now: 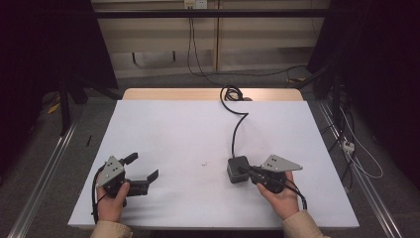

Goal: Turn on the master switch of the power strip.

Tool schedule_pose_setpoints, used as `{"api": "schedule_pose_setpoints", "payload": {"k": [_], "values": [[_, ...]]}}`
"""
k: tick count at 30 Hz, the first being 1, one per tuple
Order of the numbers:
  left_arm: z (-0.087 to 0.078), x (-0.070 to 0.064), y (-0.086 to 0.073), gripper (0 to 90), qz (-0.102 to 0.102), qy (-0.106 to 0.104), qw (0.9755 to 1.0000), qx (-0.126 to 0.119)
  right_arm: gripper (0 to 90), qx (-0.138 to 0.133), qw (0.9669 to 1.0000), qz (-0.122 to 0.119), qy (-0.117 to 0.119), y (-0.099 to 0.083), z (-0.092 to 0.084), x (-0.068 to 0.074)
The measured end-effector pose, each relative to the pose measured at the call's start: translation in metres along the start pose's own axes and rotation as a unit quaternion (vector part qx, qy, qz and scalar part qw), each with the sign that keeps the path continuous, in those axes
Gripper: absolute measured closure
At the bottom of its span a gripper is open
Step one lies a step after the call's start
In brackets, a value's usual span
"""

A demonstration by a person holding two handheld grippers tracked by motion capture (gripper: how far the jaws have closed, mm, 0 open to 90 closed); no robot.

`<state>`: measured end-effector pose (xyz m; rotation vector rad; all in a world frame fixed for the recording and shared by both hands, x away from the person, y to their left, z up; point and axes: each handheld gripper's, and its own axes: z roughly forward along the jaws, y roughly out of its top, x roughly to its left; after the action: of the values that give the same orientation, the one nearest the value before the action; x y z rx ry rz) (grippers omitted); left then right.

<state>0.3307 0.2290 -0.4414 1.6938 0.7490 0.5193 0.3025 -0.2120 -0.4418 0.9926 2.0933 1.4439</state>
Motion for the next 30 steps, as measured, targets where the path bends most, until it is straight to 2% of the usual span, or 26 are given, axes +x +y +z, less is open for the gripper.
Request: {"api": "schedule_pose_setpoints", "payload": {"k": [10, 18, 25, 30], "values": [[0.0003, 0.0006, 0.0003, 3.2, -0.004, -0.001, 1.0, -0.001, 90.0, 0.002, 1.0, 0.006, -0.002, 0.0004, -0.0011, 0.0014], [0.0012, 0.0011, 0.001, 3.2, 0.001, -0.001, 1.0, -0.001, 90.0, -0.005, 0.9999, 0.01, -0.003, -0.0001, -0.0012, 0.0014], [0.0012, 0.0016, 0.001, 3.2, 0.002, -0.002, 1.0, -0.001, 90.0, -0.006, 1.0, 0.003, -0.006, -0.0003, -0.0009, 0.0016], [0.0006, 0.0019, 0.0005, 3.2, -0.001, -0.002, 1.0, -0.001, 90.0, -0.006, 0.9999, 0.013, 0.002, 0.0001, -0.001, 0.001]]}}
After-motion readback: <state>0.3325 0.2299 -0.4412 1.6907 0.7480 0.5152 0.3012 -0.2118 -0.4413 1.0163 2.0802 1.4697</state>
